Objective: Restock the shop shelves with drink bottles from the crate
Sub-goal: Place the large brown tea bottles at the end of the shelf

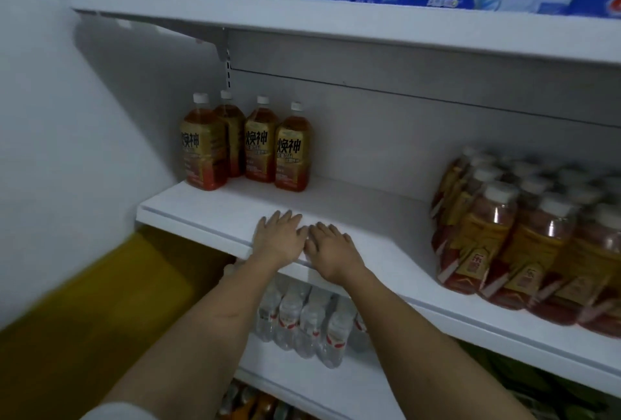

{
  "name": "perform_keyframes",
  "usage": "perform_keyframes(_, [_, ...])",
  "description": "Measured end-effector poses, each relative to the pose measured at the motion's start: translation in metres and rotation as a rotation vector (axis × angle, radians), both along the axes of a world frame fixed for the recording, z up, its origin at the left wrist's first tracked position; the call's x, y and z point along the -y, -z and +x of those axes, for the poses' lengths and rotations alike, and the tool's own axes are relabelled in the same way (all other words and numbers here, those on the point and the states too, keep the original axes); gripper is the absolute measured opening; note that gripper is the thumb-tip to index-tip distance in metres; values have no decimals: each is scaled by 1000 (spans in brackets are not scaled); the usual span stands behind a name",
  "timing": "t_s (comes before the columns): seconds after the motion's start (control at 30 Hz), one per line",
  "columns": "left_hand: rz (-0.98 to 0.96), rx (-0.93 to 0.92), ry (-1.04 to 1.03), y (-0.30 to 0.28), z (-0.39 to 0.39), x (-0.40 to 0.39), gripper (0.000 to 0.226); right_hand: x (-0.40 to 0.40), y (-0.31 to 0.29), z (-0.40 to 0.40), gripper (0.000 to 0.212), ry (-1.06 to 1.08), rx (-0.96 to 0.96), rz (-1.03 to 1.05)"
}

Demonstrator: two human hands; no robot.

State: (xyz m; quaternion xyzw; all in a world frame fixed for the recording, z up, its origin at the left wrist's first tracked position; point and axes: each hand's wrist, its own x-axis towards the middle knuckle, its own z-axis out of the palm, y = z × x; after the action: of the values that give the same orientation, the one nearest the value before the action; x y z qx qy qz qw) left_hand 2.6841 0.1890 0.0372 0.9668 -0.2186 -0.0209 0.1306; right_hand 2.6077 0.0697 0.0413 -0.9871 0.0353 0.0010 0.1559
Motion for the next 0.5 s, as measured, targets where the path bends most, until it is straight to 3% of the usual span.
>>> perform_keyframes(0.2, [-25, 25, -74, 14, -100, -9, 61, 9, 3, -98, 62, -43, 42, -97])
perform_keyframes(0.33, [-19, -36, -102, 39, -176, -11, 64, 15, 19, -167, 64, -61, 115, 6])
perform_keyframes(0.5, [64, -170, -83, 76, -259, -13, 65, 15, 61, -246, 69, 22, -78, 110])
